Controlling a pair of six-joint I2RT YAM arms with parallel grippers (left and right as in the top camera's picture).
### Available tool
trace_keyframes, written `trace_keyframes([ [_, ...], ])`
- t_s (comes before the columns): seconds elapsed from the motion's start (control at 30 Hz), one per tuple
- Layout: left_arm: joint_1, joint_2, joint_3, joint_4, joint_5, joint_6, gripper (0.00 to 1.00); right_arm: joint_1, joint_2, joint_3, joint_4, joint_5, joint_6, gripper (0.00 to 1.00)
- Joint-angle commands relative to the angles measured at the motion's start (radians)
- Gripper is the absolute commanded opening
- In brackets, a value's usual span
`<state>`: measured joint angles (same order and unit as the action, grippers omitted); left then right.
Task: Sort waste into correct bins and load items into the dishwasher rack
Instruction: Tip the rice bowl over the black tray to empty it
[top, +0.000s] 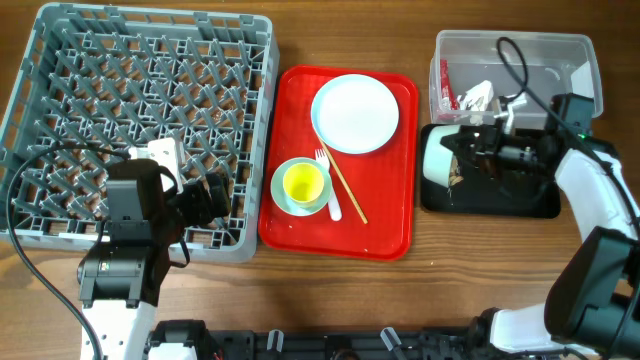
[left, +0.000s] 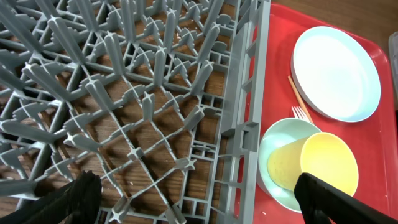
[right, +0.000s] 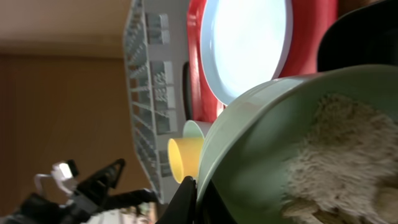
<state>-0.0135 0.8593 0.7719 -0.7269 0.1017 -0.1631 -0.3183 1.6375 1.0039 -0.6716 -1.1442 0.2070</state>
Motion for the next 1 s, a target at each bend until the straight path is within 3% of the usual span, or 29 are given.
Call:
trace_keyframes([
  [0.0,0.005,-0.001,0.018,0.001,-0.002,-0.009,1.00,-0.050,0.035,-0.005,0.006,-0.143,0.011,0.04],
  [0.43,0.005,-0.001,0.018,0.001,-0.002,-0.009,1.00,-0.176,0.087,-0.024,0.041,-0.296,0.123,0.04],
  [0.67,0.005,-0.001,0.018,0.001,-0.002,-0.009,1.00,-0.212,0.089,-0.055,0.115,-0.340,0.262,0.04],
  [0.83,0.005,-0.001,0.018,0.001,-0.002,-0.009,1.00,-0.212,0.089,-0.055,0.214,-0.479,0.338,0.04],
  [0.97,0.005,-0.001,0.018,0.001,-0.002,-0.009,1.00,-0.213,0.089,-0.056,0.237,-0.459,0.347,0.04],
])
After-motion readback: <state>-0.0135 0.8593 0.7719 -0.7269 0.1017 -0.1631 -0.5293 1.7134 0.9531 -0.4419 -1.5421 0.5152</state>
